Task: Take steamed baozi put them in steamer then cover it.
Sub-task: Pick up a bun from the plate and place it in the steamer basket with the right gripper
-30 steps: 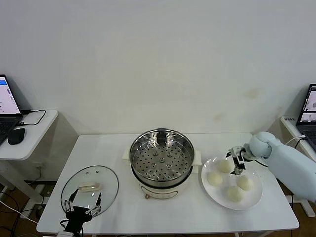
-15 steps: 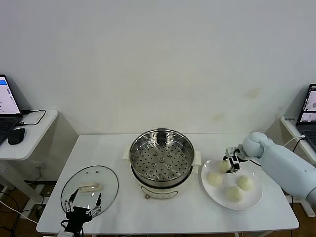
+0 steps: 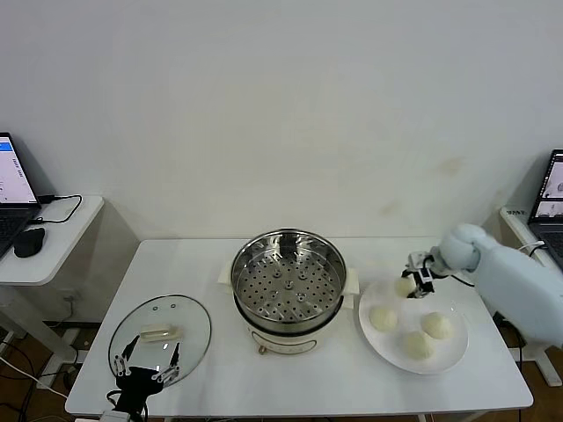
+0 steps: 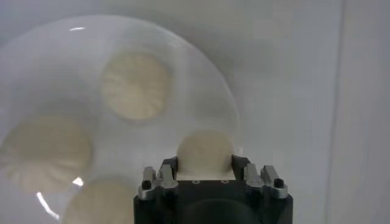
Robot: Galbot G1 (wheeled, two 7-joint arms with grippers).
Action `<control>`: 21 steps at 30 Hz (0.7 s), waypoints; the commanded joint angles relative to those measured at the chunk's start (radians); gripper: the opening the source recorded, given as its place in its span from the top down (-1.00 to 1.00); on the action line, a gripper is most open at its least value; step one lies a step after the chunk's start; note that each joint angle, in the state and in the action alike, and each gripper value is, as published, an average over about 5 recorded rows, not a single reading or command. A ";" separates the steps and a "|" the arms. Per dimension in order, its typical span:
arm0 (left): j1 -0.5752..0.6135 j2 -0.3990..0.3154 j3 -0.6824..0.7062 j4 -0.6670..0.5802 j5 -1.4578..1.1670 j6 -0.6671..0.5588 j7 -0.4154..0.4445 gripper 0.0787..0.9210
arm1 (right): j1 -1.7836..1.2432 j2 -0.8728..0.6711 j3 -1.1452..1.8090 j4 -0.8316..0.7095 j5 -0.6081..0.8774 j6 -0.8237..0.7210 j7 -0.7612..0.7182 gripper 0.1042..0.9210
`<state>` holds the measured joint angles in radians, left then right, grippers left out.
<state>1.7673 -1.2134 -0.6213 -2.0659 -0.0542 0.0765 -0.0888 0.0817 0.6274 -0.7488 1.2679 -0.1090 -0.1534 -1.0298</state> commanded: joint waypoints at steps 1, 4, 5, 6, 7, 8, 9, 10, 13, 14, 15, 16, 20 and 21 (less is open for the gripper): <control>-0.001 0.003 0.001 0.001 -0.001 0.000 0.000 -0.77 | 0.209 -0.092 -0.103 0.113 0.147 -0.023 -0.006 -0.12; -0.006 0.008 0.004 0.004 -0.006 -0.003 0.000 -0.77 | 0.366 -0.076 -0.203 0.126 0.220 -0.031 -0.007 -0.12; -0.007 0.009 0.004 0.005 -0.008 -0.004 0.000 -0.77 | 0.419 -0.059 -0.239 0.125 0.241 -0.032 -0.005 -0.12; -0.008 0.011 0.004 0.005 -0.010 -0.005 0.000 -0.77 | 0.465 -0.041 -0.269 0.123 0.259 -0.031 -0.003 -0.12; -0.009 0.013 0.004 0.005 -0.012 -0.006 0.000 -0.77 | 0.508 -0.018 -0.299 0.119 0.277 -0.030 0.000 -0.12; -0.011 0.014 0.003 0.005 -0.013 -0.007 0.000 -0.77 | 0.548 0.012 -0.327 0.115 0.299 -0.028 0.004 -0.12; -0.012 0.016 0.002 0.005 -0.015 -0.007 0.000 -0.77 | 0.578 0.043 -0.350 0.111 0.317 -0.025 0.008 -0.12; -0.013 0.018 -0.001 0.005 -0.017 -0.008 0.000 -0.77 | 0.603 0.076 -0.371 0.107 0.336 -0.022 0.013 -0.12; -0.018 0.022 -0.009 0.006 -0.022 -0.009 0.000 -0.77 | 0.658 0.194 -0.431 0.092 0.392 -0.007 0.032 -0.12; -0.019 0.023 -0.012 0.007 -0.025 -0.009 0.000 -0.77 | 0.668 0.232 -0.446 0.085 0.409 0.000 0.041 -0.13; -0.021 0.024 -0.015 0.008 -0.027 -0.009 0.000 -0.77 | 0.670 0.270 -0.457 0.076 0.423 0.011 0.052 -0.13; -0.021 0.024 -0.019 0.008 -0.029 -0.009 0.000 -0.77 | 0.669 0.306 -0.467 0.067 0.433 0.023 0.062 -0.13; -0.021 0.025 -0.029 0.010 -0.036 -0.010 0.001 -0.77 | 0.638 0.436 -0.498 0.037 0.447 0.078 0.093 -0.14; -0.021 0.025 -0.032 0.010 -0.037 -0.010 0.001 -0.77 | 0.628 0.463 -0.508 0.032 0.447 0.093 0.097 -0.14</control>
<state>1.7477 -1.1884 -0.6512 -2.0556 -0.0898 0.0663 -0.0884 0.6069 0.9370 -1.1677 1.3004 0.2478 -0.0868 -0.9553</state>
